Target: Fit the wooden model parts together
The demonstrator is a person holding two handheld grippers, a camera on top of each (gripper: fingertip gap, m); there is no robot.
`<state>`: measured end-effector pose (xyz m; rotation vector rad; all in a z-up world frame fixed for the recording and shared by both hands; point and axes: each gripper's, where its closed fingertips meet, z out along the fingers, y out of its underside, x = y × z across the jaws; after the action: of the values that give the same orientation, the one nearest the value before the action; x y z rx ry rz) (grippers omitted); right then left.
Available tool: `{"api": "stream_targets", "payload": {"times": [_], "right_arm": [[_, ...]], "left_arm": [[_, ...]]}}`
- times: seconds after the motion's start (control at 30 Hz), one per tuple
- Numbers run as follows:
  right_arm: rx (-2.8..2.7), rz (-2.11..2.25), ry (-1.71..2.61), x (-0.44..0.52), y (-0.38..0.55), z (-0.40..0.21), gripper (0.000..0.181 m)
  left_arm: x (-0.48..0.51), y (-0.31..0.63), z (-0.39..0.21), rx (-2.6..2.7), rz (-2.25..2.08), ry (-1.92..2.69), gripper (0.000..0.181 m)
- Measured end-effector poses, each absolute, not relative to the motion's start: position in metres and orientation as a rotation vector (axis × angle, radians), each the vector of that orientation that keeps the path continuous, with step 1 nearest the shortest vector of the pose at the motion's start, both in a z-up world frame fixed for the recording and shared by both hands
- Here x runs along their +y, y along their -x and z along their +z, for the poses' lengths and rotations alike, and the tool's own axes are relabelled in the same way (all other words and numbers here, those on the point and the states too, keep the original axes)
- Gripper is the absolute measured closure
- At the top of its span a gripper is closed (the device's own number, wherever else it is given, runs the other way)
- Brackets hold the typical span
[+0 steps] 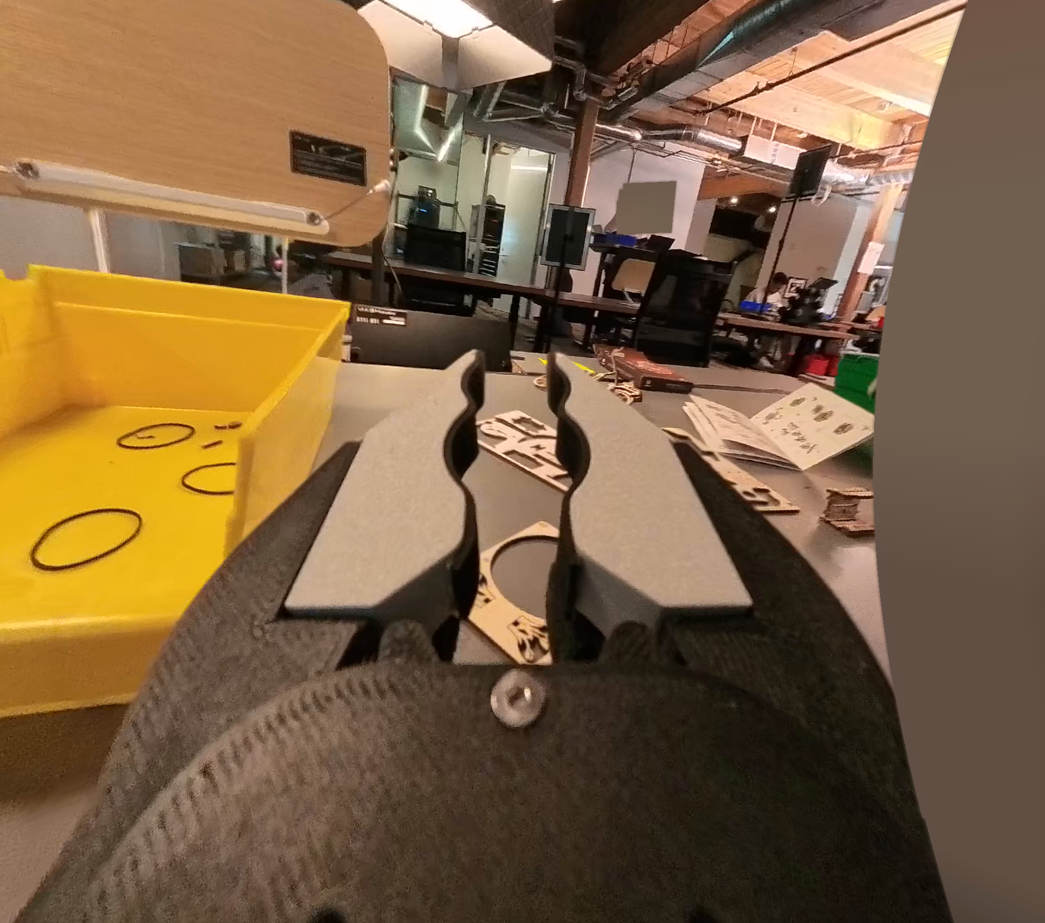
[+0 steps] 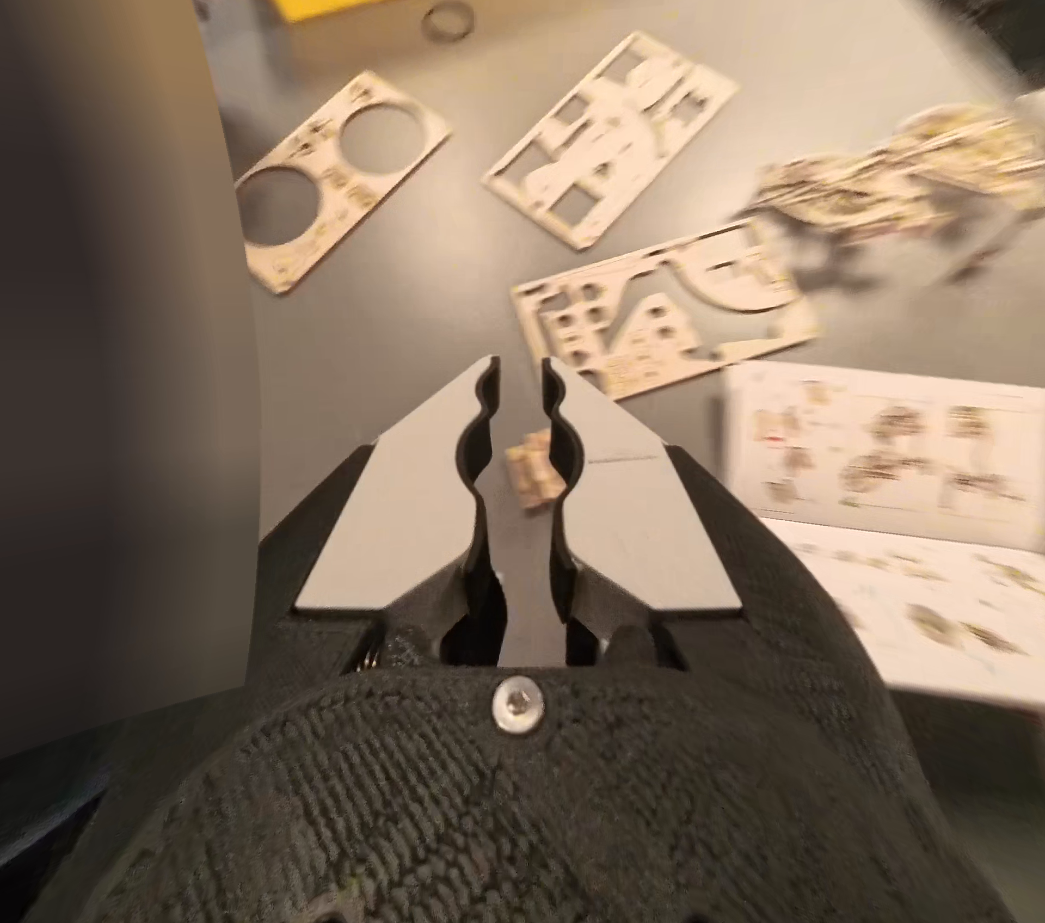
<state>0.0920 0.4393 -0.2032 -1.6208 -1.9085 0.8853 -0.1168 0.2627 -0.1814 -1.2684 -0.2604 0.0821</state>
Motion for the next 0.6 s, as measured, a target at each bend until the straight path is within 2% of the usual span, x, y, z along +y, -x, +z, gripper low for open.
{"api": "stream_targets", "payload": {"times": [0.03,0.1,0.23,0.43,0.6], "right_arm": [[-1.827,0.848,1.571,0.459,-0.093,-0.195,0.170],[-1.674,0.753,1.466,0.498,-0.098,-0.180,0.180],[-1.534,0.631,1.171,0.547,-0.106,-0.161,0.179],[-1.382,0.386,0.874,0.594,-0.136,-0.190,0.180],[-1.353,0.359,0.710,0.581,-0.143,-0.205,0.179]], "left_arm": [[0.263,0.115,-0.181,-0.248,0.107,1.270,0.162],[0.265,0.113,-0.182,-0.230,0.140,1.288,0.161],[0.269,0.116,-0.186,-0.253,0.147,1.317,0.161],[0.260,0.137,-0.186,-0.398,0.167,1.276,0.157],[0.252,0.148,-0.186,-0.479,0.199,1.241,0.156]]}}
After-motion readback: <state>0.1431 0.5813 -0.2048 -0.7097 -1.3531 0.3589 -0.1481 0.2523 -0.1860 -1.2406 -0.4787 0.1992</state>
